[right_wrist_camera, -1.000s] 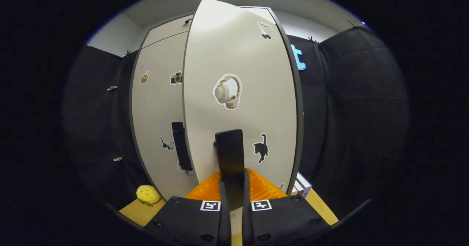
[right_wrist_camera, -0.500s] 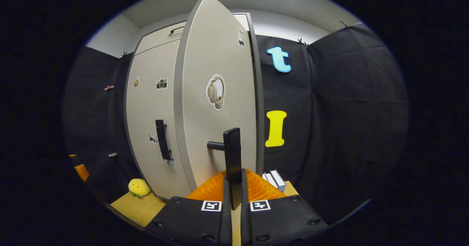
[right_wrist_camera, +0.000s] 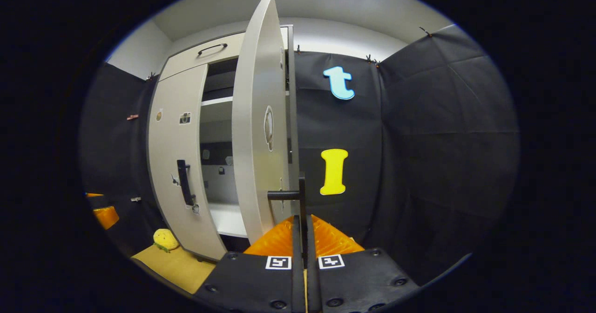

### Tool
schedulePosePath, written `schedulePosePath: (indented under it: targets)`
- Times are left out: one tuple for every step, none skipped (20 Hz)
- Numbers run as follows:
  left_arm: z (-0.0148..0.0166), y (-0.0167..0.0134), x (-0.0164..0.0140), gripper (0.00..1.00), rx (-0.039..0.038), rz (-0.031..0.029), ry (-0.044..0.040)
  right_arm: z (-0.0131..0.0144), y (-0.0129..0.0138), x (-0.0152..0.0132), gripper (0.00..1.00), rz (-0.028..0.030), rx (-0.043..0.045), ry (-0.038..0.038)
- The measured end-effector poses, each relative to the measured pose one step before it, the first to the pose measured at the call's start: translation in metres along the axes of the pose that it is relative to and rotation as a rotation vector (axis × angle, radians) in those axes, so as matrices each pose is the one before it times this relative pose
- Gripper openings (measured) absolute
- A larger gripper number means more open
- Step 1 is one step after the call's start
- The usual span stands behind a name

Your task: Open the right door of the double-door shoe cabinet with the right hand, and open the left door with the left hand.

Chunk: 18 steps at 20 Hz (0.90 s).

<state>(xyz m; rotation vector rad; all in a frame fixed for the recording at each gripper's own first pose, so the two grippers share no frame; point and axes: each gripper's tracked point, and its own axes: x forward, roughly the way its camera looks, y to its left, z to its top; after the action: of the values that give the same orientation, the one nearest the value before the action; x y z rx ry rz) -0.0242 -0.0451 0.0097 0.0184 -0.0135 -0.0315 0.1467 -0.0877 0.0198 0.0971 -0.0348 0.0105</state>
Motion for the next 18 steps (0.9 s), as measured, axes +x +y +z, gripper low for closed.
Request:
schedulePosePath:
  targets:
    - [0.00027, -0.00233, 0.00247, 0.96, 0.00163, -0.00129, -0.00095, -0.00465, 0.00167, 0.00037, 0.06, 0.03178, 0.02344, 0.01705]
    - [0.00035, -0.0031, 0.00314, 0.95, 0.00123, -0.00377, 0.0008, 0.00068, 0.00248, -0.00014, 0.06, 0.0208, 0.02439, 0.00431]
    - [-0.00066, -0.00321, 0.00247, 0.96, 0.00125, -0.00052, 0.00233, 0.00139, 0.00065, -0.00133, 0.06, 0.00327, 0.00512, -0.00379]
    - [-0.00004, -0.00217, 0.00202, 0.96, 0.00158, 0.00033, 0.00334, 0.00281, -0.00136, -0.00007, 0.06, -0.00133, -0.0069, -0.00479]
    - [0.00008, -0.00106, 0.00235, 0.96, 0.00096, -0.00105, 0.00145, 0.00184, -0.00281, 0.00003, 0.07, -0.00702, -0.01174, -0.00625]
    - [0.00059, -0.00083, 0.0023, 0.96, 0.00033, 0.00034, 0.00041, 0.00107, 0.00043, -0.00078, 0.07, -0.00081, -0.00719, -0.00123]
    - [-0.00004, -0.00215, 0.00255, 0.95, -0.00093, -0.0006, 0.00106, -0.00054, 0.00282, -0.00032, 0.07, 0.0034, 0.00104, 0.00674]
    - [0.0007, -0.00174, 0.00209, 0.96, -0.00268, -0.00067, 0.00039, -0.00106, -0.00114, 0.00006, 0.07, -0.00388, 0.00376, 0.01001]
    - [0.00016, -0.00044, 0.00314, 0.95, -0.00465, -0.00086, 0.00237, -0.00039, -0.00257, -0.00013, 0.07, -0.00649, 0.00731, 0.00478]
    - [0.00131, -0.00084, 0.0028, 0.95, -0.00222, -0.00011, 0.00006, -0.00027, -0.00059, -0.00115, 0.08, -0.00346, 0.00903, 0.00402]
    - [0.00154, -0.0002, 0.00355, 0.95, 0.00189, 0.00257, -0.00216, -0.00031, 0.00029, -0.00176, 0.08, 0.00283, 0.00855, 0.0034]
    - [0.00261, -0.00024, 0.0034, 0.96, 0.00508, 0.00177, -0.00474, -0.00148, -0.00189, -0.00556, 0.09, 0.00007, 0.001, 0.00672]
    - [0.00111, 0.00015, 0.00388, 0.96, 0.00557, 0.00098, -0.00321, -0.00086, -0.00186, -0.00439, 0.11, -0.0002, -0.00711, 0.00238]
    - [0.00193, 0.00013, 0.0039, 0.96, 0.00369, 0.00036, -0.0033, -0.0011, 0.00004, -0.00522, 0.14, 0.00585, -0.00661, 0.00072]
    - [0.00128, -0.00072, 0.00461, 0.96, 0.00068, -0.00165, -0.00326, 0.00183, -0.00027, -0.00741, 0.18, -0.00111, -0.00841, -0.00188]
    - [0.00141, -0.00155, 0.00473, 0.95, -0.00205, -0.0036, -0.00107, 0.00196, -0.00527, -0.00579, 0.36, -0.00736, -0.00726, -0.00488]
    - [0.00149, -0.0022, 0.00583, 0.95, -0.00341, -0.00646, 0.00009, 0.00031, -0.00663, -0.00489, 0.57, -0.01462, -0.01225, -0.00113]
    - [0.0012, -0.00143, 0.00543, 0.95, -0.00213, -0.00745, -0.0027, -0.00185, -0.00468, -0.00512, 0.77, -0.00929, -0.00305, -0.00265]
